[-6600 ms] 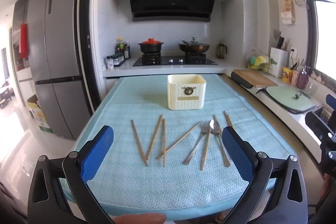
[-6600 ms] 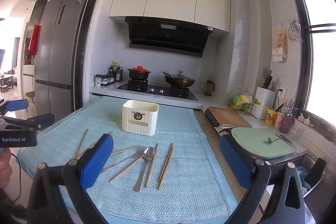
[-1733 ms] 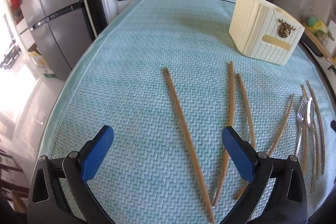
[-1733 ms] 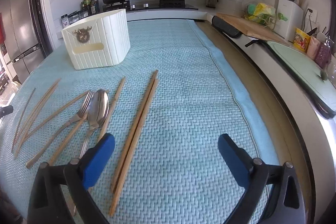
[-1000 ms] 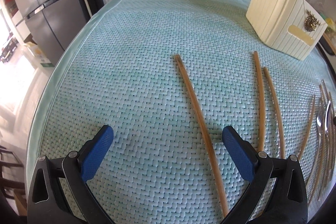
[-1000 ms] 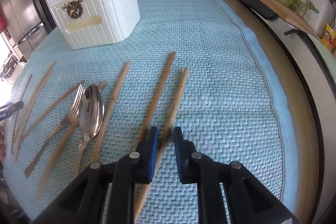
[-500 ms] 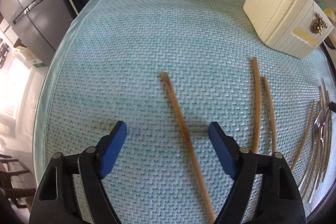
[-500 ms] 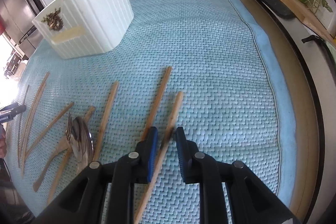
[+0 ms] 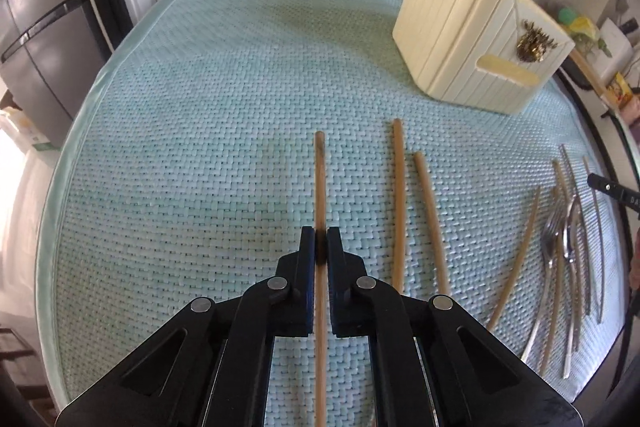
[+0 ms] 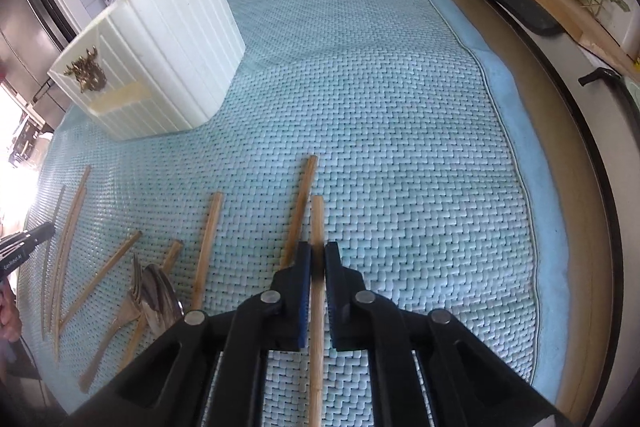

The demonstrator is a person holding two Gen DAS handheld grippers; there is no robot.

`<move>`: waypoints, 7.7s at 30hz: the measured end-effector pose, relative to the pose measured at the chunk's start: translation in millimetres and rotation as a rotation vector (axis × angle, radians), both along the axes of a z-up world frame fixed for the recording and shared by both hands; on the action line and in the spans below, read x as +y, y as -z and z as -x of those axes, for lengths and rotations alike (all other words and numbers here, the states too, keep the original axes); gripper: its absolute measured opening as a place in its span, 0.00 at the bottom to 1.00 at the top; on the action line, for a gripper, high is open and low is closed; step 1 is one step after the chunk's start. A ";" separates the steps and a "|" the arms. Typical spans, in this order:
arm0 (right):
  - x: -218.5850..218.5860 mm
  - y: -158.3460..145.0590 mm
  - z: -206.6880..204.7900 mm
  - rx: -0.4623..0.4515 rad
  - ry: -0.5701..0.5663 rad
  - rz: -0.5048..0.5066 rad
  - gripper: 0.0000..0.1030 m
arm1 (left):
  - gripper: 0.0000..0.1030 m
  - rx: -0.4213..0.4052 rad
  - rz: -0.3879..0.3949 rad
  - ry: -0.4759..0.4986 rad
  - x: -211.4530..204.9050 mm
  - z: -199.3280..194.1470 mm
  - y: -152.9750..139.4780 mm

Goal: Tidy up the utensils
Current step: 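Lift the chopstick in the left tool toward the cream box while the right tool carries its chopstick alongside, then open the left tool over the cream box while the right tool releases its chopstick into it, then move both open tools back toward the remaining chopsticks on the towel, then close the left tool on a wooden chopstick while the right tool grasps another chopstick, then lift the chopstick in the left tool over the cream box while the right tool carries its chopstick there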

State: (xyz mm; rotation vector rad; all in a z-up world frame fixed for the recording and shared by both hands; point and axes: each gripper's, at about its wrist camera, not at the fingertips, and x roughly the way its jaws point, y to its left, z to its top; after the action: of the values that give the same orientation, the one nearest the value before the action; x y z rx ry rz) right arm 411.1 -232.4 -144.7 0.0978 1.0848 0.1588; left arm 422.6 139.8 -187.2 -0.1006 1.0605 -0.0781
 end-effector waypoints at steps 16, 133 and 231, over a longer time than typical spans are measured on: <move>7.3 -143.5 135.6 -0.456 -0.116 -0.113 0.07 | 0.03 -0.380 0.147 0.072 -7.3 115.2 -137.9; 28.0 -45.3 246.5 -0.634 0.030 0.262 0.87 | 1.00 -0.338 0.000 -0.068 0.0 181.5 -32.0; 31.5 9.6 -38.0 -0.025 -0.011 0.126 0.06 | 0.04 0.060 -0.087 0.201 -75.3 -19.0 8.0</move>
State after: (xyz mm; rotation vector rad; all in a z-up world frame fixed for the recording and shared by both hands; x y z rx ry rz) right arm 449.1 -200.8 -154.3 -0.0231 1.0678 0.1005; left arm 441.6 64.5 -195.2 0.0830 1.1305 -0.2110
